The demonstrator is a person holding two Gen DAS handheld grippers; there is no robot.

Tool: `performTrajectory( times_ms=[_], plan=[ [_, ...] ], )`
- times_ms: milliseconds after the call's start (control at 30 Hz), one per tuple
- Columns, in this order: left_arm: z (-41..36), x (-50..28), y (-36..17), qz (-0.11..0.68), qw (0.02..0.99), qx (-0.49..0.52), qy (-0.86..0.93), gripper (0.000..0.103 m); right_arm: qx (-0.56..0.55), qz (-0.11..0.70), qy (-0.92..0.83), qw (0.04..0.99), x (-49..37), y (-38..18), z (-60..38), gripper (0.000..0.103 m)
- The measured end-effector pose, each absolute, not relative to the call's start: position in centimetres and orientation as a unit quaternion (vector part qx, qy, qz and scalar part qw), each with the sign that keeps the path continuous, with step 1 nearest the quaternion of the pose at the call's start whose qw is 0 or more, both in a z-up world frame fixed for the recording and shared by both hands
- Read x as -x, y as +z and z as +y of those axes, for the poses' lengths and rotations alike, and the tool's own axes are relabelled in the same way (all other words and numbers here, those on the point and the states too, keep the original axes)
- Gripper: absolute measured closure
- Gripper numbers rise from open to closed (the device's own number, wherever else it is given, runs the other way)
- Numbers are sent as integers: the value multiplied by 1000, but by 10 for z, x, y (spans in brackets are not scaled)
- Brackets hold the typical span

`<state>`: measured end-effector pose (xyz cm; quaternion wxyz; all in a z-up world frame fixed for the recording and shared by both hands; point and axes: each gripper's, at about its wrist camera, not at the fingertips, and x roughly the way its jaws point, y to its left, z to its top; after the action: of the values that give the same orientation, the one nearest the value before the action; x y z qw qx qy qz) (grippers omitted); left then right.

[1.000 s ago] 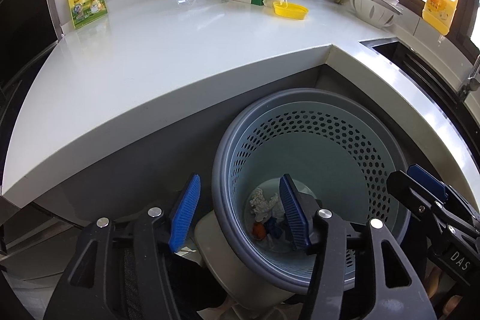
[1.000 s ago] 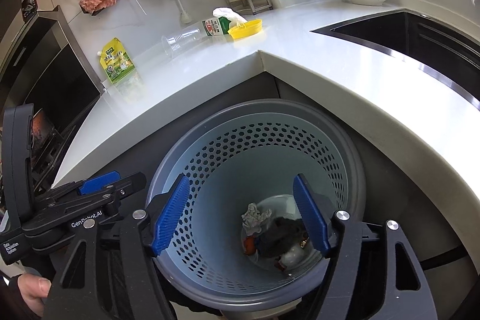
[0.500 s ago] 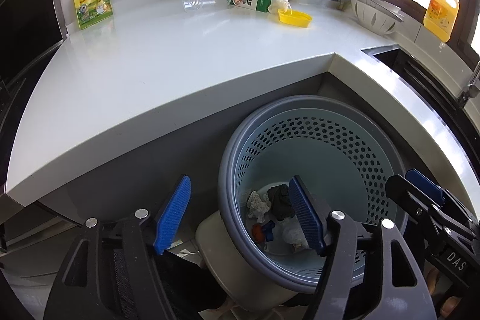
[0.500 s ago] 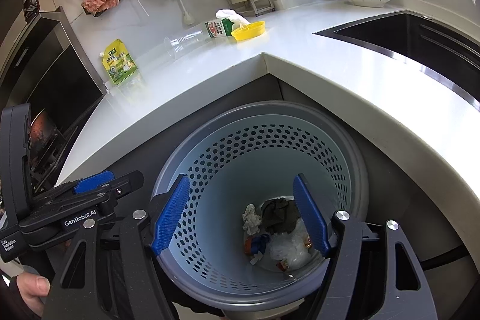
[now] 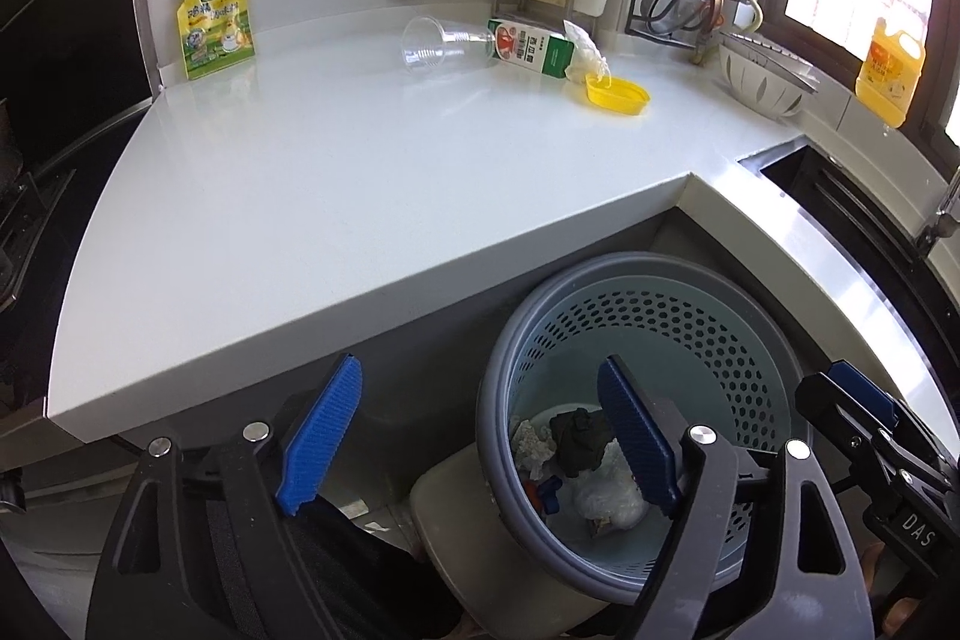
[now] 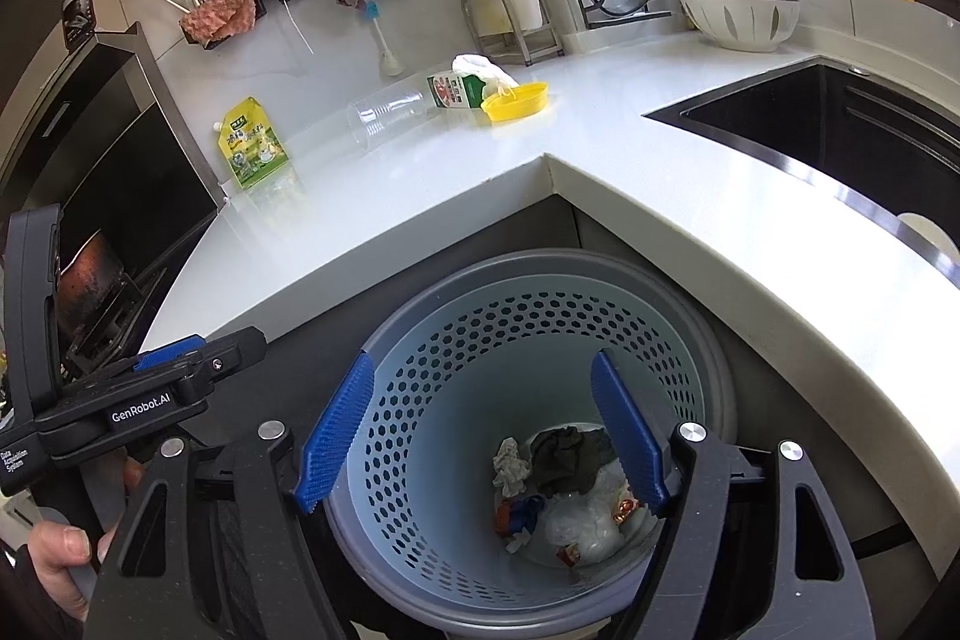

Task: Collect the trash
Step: 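Move both tools back to the clear cup and yellow lid on the countertop, then close the right tool on the yellow plastic lid rim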

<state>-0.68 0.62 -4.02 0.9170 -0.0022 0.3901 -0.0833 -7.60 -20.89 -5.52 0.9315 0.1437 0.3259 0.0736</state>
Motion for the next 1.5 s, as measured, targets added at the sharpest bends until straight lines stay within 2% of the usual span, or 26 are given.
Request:
performTrajectory(
  times_ms=[133,267,400,700,1100,1500],
  plan=[
    [16,-7,-27,372,925,8,-75,15,-131,316,71,937,64,-45,-208,28],
    [26,-29,-13,355,933,9,-60,13,-132,306,74,940,42,-34,-212,22],
    [35,-60,-1,343,938,10,-49,10,-123,307,74,941,10,-23,-216,21],
    [32,-144,13,319,947,0,-25,8,-85,318,81,941,-75,-7,-213,21],
    [20,-236,3,330,944,-18,-18,7,-100,367,68,922,-175,-23,-215,21],
    [18,-261,-11,345,938,-15,-19,7,-118,406,42,905,-236,-36,-210,21]
  ],
)
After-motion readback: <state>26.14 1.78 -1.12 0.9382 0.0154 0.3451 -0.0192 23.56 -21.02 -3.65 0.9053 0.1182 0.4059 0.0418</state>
